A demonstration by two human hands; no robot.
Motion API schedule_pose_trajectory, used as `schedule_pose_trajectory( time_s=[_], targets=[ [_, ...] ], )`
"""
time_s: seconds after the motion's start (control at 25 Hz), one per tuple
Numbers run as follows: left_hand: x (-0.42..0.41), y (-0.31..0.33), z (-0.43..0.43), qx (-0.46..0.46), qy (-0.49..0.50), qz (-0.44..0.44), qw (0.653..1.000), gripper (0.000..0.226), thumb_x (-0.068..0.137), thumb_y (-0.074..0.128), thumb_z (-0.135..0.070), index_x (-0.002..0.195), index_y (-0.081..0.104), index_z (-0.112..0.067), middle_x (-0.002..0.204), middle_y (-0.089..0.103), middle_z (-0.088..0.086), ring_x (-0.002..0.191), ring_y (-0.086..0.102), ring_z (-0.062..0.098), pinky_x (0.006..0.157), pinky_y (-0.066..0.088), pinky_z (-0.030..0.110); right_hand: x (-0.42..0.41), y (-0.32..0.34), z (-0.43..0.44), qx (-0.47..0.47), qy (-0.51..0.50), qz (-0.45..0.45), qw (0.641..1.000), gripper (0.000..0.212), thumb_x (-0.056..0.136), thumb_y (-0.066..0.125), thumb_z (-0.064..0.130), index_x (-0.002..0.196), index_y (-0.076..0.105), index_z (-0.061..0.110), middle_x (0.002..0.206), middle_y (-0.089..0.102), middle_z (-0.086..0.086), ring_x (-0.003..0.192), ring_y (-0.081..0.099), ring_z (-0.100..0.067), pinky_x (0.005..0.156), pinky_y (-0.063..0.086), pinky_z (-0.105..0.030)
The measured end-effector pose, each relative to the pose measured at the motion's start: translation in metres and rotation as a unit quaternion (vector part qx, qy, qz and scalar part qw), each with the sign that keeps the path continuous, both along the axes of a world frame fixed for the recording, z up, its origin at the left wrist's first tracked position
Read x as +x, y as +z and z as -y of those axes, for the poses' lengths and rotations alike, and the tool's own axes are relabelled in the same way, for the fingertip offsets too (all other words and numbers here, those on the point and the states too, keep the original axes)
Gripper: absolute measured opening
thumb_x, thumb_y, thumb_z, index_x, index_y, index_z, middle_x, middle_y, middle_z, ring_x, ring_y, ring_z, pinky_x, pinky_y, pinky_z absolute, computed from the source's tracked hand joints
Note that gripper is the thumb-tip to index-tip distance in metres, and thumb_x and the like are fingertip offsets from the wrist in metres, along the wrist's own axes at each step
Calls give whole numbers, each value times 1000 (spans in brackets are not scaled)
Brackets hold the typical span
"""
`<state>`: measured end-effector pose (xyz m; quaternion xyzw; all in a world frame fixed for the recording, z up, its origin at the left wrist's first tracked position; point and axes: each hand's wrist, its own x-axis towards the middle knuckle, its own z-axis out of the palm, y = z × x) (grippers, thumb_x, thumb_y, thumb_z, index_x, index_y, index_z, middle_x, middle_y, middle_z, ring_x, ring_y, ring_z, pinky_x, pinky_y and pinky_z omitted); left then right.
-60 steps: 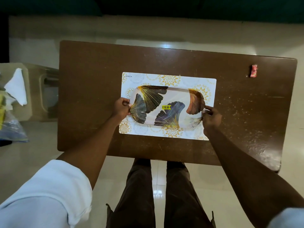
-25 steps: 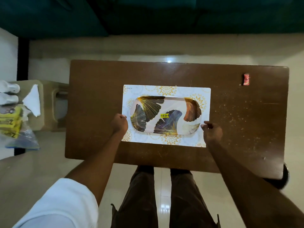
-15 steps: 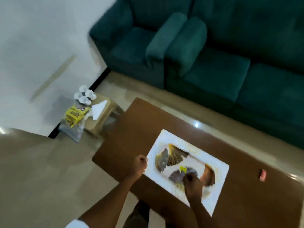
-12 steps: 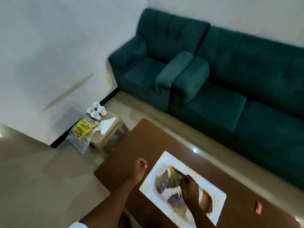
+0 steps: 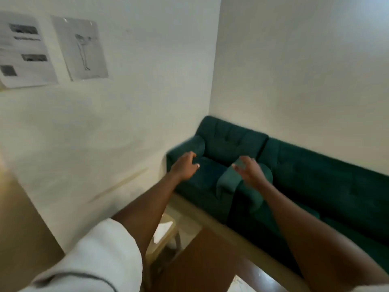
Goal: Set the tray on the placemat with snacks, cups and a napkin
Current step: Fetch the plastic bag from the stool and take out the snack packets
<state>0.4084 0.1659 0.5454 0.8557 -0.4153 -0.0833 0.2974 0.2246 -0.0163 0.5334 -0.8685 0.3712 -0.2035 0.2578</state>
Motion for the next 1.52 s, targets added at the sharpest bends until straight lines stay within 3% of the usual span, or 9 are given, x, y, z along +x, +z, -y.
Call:
schedule_pose_trajectory(
  time_s=[0.16,0.32,0.56,0.72,0.84,1.08,1.2,1.32,1.52],
  targets=[
    [65,106,-64,-35,15,74,996,58,102,60,-31,152,41,-7,156,45,17,143,47,35,117,41,45,70,124,-45,-86,35,55,994,67,97,64,49,152,44,15,148,48,-22,132,52,-44,107,48,-55],
    [109,163,-124,-80,40,106,990,59,102,58,-36,152,39,-11,158,44,11,142,47,31,116,42,47,132,190,-99,-150,73,74,983,73,97,60,55,157,37,19,155,43,-18,142,43,-41,113,41,-57],
    [164,161,-167,-88,77,118,986,66,102,59,-36,157,33,-11,166,34,8,153,35,27,121,36,46,219,190,-137,-159,143,72,974,75,97,59,55,158,34,20,159,40,-14,146,38,-40,115,39,-55],
    [220,132,-168,-65,97,116,986,70,103,56,-36,162,26,-12,172,18,10,160,21,25,126,28,45,292,154,-131,-134,168,56,975,77,97,59,57,159,33,22,160,39,-13,146,38,-39,114,40,-56],
    [266,105,-167,-59,116,89,987,71,104,55,-37,163,25,-11,173,17,10,160,21,25,128,25,43,351,115,-125,-111,187,44,975,80,97,58,59,161,29,20,160,38,-17,147,37,-42,116,38,-56],
    [354,-38,-182,-7,166,-8,986,69,104,56,-36,161,29,-8,170,28,9,155,33,27,125,30,39,457,-36,-148,9,190,0,982,89,93,62,60,163,22,21,162,36,-15,148,35,-40,117,36,-55],
    [396,-154,-198,49,187,-95,977,69,103,56,-37,160,30,-8,167,32,10,151,39,29,122,34,40,496,-150,-180,59,203,-84,974,89,94,62,59,163,20,24,163,34,-14,149,33,-41,116,36,-57],
    [424,-277,-210,100,200,-178,958,67,103,56,-34,159,32,-5,164,36,14,150,39,31,122,34,38,519,-270,-209,100,210,-149,961,87,94,64,56,163,25,21,160,39,-17,146,38,-40,116,37,-50],
    [399,-467,-231,134,249,-312,907,63,102,61,-32,153,40,-1,157,43,22,146,44,33,117,35,34,513,-439,-249,136,215,-232,939,81,94,66,52,161,31,22,157,41,-16,143,40,-41,115,38,-52]
  ],
)
